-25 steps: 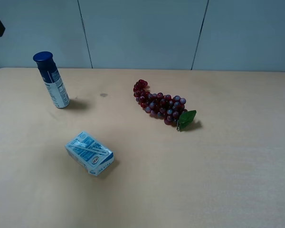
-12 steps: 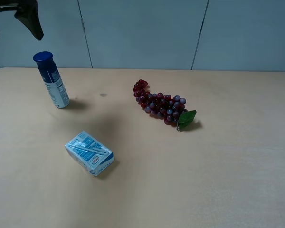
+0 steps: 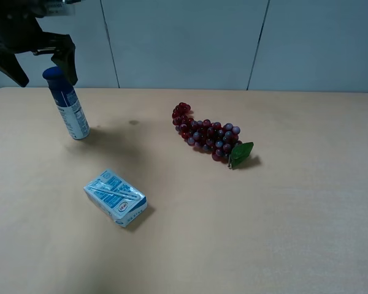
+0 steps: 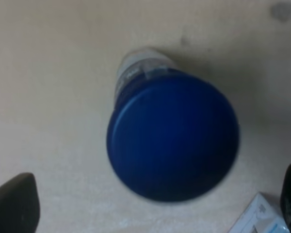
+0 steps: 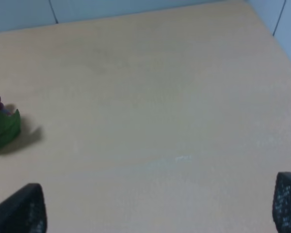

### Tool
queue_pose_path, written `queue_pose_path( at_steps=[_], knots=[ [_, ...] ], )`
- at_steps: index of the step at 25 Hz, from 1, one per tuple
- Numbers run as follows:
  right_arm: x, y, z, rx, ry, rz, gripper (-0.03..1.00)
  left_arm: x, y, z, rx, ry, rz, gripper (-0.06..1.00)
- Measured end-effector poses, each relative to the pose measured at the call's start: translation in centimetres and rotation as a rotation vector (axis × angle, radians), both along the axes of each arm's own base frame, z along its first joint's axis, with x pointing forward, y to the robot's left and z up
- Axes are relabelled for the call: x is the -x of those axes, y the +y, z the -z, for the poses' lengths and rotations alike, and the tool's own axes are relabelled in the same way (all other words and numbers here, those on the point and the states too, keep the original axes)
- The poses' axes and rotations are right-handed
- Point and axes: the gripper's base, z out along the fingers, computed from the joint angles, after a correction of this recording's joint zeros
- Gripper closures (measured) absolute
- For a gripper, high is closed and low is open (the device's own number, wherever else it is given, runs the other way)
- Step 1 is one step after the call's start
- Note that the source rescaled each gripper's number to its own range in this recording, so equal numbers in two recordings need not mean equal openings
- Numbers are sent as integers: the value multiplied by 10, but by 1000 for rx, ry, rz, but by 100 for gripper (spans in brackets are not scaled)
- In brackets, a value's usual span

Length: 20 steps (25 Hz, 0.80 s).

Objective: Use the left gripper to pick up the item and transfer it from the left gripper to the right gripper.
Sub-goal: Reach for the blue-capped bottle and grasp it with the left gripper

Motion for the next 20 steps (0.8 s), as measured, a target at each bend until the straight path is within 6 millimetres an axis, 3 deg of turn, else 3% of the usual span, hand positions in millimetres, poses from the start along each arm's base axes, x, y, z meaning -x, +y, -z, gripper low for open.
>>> queue_pose_path(
  at_steps=[6,13,20],
  knots=[
    [0,0,0,0,0,0,-3,-10,-14,21,-31,39,43,-6],
    [0,0,0,0,0,0,-3,-21,-27,29,-60,31,80,-6],
    [0,0,0,0,0,0,-3,-23,-26,33,-90,35,90,-6]
  ],
)
